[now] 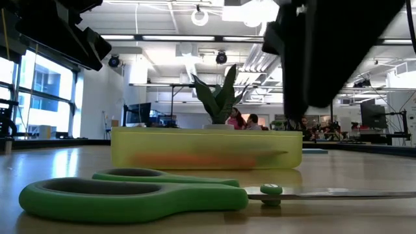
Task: Pack school essentials
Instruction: Put the green scissors into the yellow school supply box
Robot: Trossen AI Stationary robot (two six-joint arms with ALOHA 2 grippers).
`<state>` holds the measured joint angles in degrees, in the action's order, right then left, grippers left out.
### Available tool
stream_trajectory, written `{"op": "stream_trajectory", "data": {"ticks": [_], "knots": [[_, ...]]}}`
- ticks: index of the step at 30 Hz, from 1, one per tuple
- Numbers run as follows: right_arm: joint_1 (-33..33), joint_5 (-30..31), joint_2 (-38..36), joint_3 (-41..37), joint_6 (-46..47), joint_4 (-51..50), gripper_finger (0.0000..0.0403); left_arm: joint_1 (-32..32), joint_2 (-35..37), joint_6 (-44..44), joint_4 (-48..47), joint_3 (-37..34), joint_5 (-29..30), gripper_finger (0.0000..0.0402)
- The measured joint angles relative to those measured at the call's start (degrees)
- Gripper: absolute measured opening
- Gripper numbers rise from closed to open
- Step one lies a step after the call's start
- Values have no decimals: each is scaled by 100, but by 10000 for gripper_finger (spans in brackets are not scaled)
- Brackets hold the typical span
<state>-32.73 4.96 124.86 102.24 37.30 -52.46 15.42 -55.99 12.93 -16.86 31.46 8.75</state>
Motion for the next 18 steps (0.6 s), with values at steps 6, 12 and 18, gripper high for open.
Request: {"op": "stream_trajectory", "data": {"ticks": [6,12,18], "knots": [[-2,-224,266,0,-24,-132,171,0,0,42,-1,0,1,120],[-7,-266,422,0,-24,-139,170,0,0,43,0,0,2,120],[-4,-291,422,0,13,-107,170,0,0,44,0,0,0,120]]}}
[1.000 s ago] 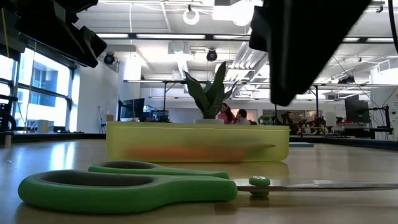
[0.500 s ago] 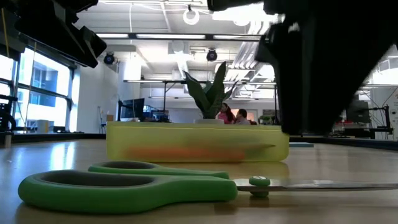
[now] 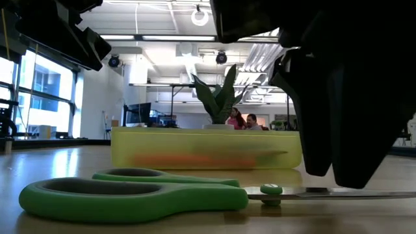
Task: Pack school essentials
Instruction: Put the green scissors into the yellow school supply box
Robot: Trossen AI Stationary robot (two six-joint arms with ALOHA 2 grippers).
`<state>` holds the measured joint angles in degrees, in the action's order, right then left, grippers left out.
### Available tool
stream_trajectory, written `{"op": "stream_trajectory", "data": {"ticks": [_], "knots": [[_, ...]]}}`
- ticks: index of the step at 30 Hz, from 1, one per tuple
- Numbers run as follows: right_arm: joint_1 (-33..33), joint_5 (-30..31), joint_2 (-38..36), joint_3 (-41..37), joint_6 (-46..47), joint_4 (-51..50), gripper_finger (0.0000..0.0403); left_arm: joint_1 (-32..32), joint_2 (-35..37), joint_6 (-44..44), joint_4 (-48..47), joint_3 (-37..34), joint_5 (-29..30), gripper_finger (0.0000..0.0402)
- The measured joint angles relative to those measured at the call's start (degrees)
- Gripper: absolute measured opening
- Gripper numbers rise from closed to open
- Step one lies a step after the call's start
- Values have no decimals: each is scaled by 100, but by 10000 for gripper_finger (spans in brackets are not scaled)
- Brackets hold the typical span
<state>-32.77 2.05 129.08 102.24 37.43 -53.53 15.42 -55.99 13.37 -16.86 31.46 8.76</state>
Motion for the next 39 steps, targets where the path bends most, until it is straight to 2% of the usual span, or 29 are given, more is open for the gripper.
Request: {"op": "stream_trajectory", "data": {"ticks": [19,29,39], "knots": [[-11,-23,290,28,51,281,164,0,-4,0,4,-2,35,120],[-42,283,310,22,499,102,102,0,-4,0,2,-2,70,120],[-42,349,310,17,499,7,34,0,-4,0,1,-2,78,120]]}}
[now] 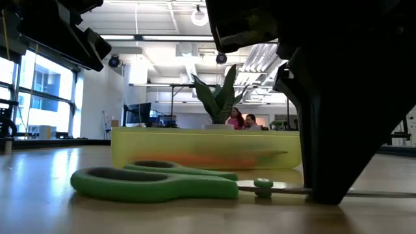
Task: Pack school essentials
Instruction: Put the green scissors into the yellow school supply box
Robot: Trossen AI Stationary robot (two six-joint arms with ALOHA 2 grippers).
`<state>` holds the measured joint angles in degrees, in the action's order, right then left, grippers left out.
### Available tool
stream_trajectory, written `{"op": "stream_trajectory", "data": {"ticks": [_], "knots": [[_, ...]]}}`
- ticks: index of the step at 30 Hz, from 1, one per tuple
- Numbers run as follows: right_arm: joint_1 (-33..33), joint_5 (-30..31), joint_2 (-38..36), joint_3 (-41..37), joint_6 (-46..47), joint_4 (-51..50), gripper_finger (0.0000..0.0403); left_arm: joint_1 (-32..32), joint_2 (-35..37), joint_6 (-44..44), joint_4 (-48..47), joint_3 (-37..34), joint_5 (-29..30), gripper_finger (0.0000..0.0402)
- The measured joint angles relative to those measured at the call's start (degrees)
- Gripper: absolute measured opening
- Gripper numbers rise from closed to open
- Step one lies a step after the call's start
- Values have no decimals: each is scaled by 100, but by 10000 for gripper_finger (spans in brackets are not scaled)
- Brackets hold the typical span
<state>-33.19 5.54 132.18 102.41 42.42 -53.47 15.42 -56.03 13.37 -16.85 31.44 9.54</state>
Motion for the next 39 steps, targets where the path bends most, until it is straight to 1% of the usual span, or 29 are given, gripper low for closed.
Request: {"op": "stream_trajectory", "data": {"ticks": [3,6,22,26,32,39], "knots": [[0,11,-1,-3,-30,-13,17,0,0,0,-1,0,4,120],[2,7,-4,-7,-55,-27,10,0,0,0,-1,0,11,120],[-179,159,-4,-11,-192,95,1,0,0,1,-1,0,13,120],[-272,360,0,30,-190,78,0,0,0,1,-1,0,13,120],[-400,678,40,353,-204,-151,0,0,0,0,1,0,11,120],[-417,692,42,377,-194,-158,1,0,0,21,3,0,11,120]]}}
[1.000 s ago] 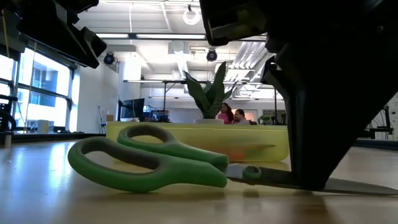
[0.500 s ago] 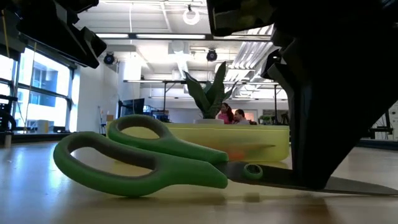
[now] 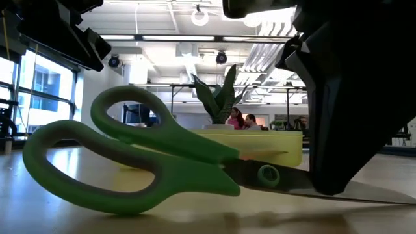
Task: Pack school essentials
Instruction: Put the green scissors into the yellow school supply box
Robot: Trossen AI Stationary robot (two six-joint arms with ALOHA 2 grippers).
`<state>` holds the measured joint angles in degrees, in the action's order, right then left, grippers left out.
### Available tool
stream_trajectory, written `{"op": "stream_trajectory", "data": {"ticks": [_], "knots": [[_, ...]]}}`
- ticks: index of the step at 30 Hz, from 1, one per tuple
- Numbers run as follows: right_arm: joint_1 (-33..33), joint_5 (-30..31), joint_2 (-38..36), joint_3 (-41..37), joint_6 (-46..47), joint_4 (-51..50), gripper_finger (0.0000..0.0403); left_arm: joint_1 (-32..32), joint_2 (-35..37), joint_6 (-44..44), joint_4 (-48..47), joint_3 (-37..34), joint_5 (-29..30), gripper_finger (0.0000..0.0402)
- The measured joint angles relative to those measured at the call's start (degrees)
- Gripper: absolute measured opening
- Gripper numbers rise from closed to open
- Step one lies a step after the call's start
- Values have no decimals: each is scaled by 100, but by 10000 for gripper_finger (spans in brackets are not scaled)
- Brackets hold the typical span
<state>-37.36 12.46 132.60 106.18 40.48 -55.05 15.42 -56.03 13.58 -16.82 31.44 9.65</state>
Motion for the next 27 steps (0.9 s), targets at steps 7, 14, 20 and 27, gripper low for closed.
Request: {"op": "stream_trajectory", "data": {"ticks": [7,14,20,27], "knots": [[-137,97,-1,14,-60,21,1,0,0,-7,-2,0,0,120],[-286,268,-4,19,-39,55,1,0,0,-2,-2,0,0,120],[-317,205,-4,19,-24,107,1,0,0,123,-2,0,0,120],[-315,108,-4,19,1,230,0,0,0,125,-2,0,0,120]]}}
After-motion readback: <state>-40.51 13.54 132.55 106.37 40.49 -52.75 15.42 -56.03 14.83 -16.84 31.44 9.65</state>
